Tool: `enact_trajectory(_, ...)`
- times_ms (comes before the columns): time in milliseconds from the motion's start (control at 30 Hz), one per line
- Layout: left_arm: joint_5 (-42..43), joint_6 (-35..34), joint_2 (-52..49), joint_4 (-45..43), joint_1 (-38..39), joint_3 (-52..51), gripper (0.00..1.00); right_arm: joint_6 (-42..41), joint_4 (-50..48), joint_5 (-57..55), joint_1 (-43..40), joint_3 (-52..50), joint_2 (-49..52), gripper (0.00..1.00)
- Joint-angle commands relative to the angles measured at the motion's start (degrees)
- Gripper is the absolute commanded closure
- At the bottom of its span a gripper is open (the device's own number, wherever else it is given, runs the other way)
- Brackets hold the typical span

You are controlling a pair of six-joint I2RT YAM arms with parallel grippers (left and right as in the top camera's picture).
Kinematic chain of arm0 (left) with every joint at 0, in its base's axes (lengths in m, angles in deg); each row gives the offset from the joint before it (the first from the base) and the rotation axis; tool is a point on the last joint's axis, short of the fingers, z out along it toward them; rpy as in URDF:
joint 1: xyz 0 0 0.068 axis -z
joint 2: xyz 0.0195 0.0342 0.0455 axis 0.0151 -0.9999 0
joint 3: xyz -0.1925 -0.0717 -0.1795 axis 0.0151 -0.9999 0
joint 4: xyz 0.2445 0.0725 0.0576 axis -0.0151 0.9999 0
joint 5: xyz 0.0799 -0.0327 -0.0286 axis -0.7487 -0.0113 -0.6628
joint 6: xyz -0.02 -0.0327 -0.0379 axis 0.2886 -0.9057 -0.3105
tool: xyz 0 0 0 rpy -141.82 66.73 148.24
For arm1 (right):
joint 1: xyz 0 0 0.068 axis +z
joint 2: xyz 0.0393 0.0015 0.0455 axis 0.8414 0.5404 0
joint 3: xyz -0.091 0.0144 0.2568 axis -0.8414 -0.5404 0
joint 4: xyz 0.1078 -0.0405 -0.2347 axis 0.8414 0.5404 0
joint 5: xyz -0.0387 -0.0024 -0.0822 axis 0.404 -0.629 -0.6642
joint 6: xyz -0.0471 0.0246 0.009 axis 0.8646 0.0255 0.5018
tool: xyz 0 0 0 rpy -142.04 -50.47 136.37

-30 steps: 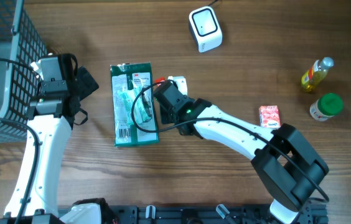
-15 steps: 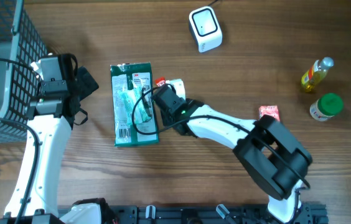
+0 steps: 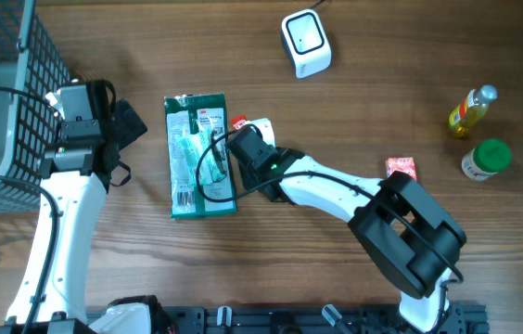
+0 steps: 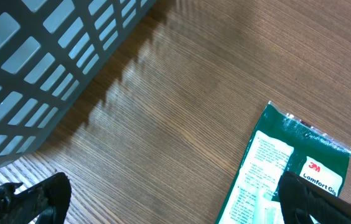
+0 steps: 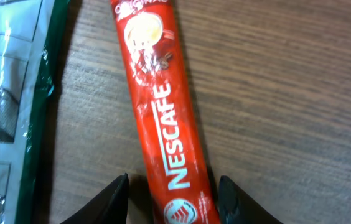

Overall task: Scan the item barcode
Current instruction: 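Lower the right gripper and close it on the Nescafe stick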

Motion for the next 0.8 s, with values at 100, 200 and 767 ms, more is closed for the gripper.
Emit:
enact_trajectory(100, -0.8, 0.7, 0.3, 0.0, -0.3, 0.5, 0.00, 0.2, 1.8, 2.9, 0.0, -0.1, -1.6, 0.56)
enact_trajectory(200, -0.7, 0.7, 0.3, 0.0, -0.3, 0.5, 0.00, 0.1, 2.1, 2.9, 0.0, -0.1, -1.6, 0.59)
enact_trajectory(767, -0.7, 0.7, 0.3, 0.0, -0.3, 0.5, 0.00, 4.9, -0.8, 17.6, 0.0, 0.5, -10.1, 0.96)
